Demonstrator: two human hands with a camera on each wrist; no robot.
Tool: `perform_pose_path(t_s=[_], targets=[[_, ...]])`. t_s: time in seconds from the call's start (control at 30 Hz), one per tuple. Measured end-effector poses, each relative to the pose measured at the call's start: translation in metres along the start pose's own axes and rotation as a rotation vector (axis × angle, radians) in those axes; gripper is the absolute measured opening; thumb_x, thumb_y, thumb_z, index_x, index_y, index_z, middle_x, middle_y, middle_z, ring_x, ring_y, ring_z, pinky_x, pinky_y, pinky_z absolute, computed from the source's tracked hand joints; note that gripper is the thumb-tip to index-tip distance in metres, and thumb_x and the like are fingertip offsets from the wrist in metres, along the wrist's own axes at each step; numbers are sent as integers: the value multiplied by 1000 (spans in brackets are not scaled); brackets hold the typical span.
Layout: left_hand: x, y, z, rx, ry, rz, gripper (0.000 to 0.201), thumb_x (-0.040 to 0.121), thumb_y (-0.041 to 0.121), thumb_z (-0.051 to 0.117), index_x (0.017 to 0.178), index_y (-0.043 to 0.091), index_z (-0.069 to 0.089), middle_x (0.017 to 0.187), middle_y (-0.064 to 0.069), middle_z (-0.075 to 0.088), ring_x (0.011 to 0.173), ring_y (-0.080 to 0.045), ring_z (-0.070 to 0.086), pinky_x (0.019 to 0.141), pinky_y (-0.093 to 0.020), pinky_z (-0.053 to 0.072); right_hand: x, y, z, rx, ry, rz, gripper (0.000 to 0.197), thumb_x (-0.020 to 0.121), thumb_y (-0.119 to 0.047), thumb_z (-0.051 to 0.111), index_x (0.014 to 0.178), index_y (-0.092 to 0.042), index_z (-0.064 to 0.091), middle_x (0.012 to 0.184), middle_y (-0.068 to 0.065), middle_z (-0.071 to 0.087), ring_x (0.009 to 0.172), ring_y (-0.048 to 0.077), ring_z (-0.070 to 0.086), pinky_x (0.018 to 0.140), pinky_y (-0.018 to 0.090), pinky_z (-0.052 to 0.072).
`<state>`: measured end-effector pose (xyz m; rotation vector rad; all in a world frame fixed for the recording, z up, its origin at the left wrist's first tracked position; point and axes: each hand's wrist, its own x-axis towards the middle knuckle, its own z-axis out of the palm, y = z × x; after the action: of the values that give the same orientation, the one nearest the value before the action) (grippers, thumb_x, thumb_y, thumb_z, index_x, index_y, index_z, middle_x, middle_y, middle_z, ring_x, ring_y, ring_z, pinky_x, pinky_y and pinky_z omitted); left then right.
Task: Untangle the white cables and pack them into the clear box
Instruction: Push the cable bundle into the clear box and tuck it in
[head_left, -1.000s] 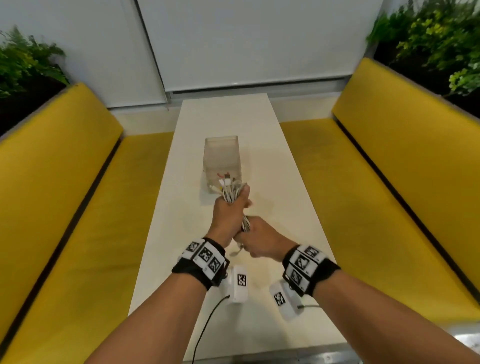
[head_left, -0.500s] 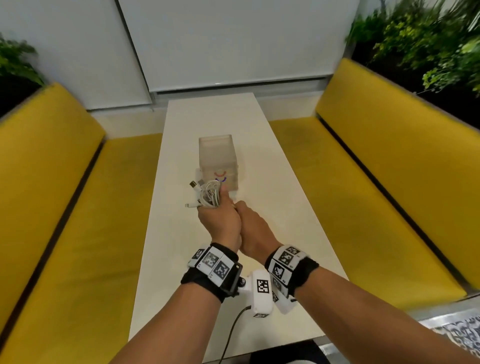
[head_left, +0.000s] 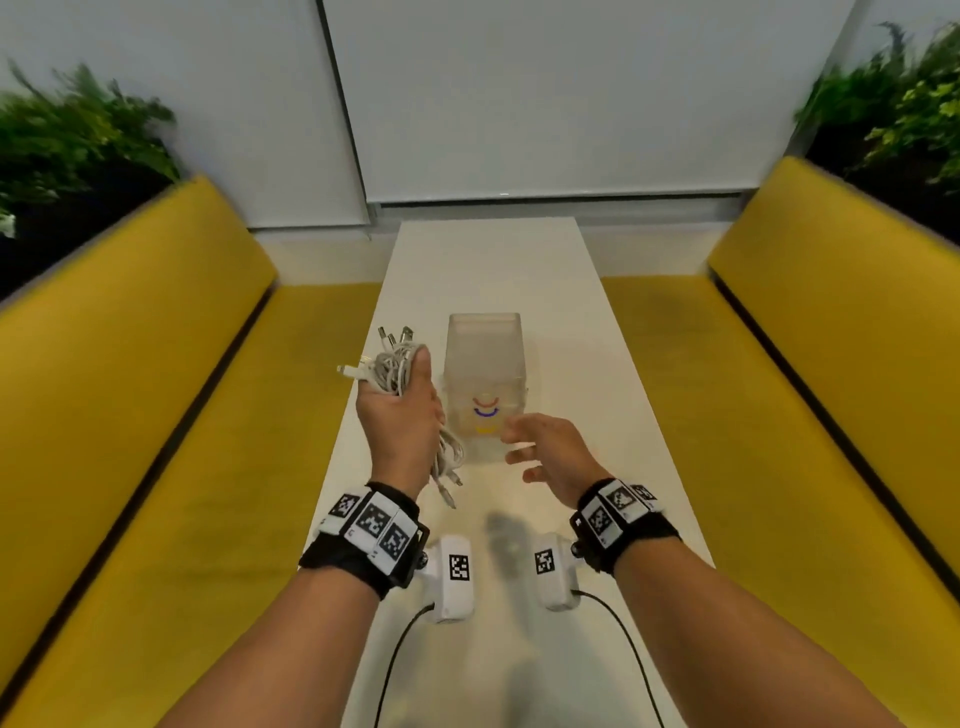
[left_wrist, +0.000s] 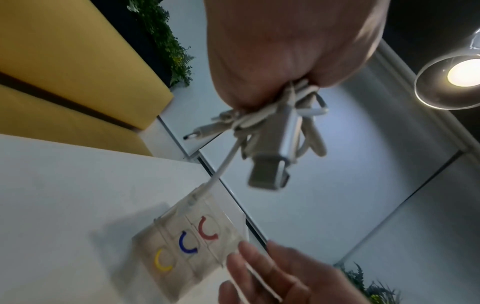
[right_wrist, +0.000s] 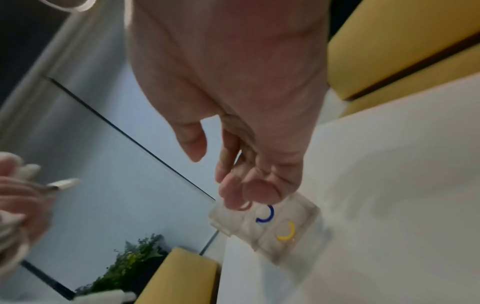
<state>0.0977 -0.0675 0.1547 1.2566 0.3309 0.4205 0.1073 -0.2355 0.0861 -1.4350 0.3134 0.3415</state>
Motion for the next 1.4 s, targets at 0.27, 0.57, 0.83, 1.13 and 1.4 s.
perform_pose_path(t_s=[0.27, 0.57, 0.83, 1.13, 1.4], targets=[[27, -12, 23, 7, 8, 101, 41, 96, 24, 69, 109, -12, 56, 56, -1, 55, 43, -12, 48, 42, -25, 45, 71, 36, 37, 102, 181, 152, 41, 85, -47, 68, 112, -16, 68, 101, 6, 72, 75, 21, 67, 60, 31, 47], [38, -18, 22, 20, -3, 97, 30, 94, 21, 71, 104, -6, 63, 63, -4, 59, 47, -11, 52, 45, -25, 47, 91, 28, 36, 389, 375, 158, 35, 86, -39, 70, 102, -8, 70, 95, 6, 73, 73, 19, 72, 58, 32, 44], [37, -28, 12, -19, -8, 61, 34, 93, 19, 72, 109, -9, 61, 62, -2, 59, 47, -12, 52, 45, -24, 47, 87, 39, 55, 315, 253, 209, 32, 84, -44, 74, 105, -20, 73, 95, 3, 77, 77, 19, 69, 64, 32, 47], [47, -23, 5, 5, 5, 95, 34, 93, 20, 72, 110, -8, 61, 61, -1, 61, 47, -12, 54, 47, -25, 49, 95, 32, 74, 436, 407, 196, 18, 85, -33, 73, 95, -19, 78, 88, -2, 80, 75, 16, 71, 65, 32, 45], [51, -30, 0, 21, -5, 73, 31, 92, 20, 73, 110, -4, 63, 62, -1, 62, 50, -14, 55, 49, -26, 50, 92, 31, 73, 311, 445, 93, 12, 83, -23, 69, 80, -13, 76, 71, 5, 71, 55, 17, 57, 50, 26, 38]])
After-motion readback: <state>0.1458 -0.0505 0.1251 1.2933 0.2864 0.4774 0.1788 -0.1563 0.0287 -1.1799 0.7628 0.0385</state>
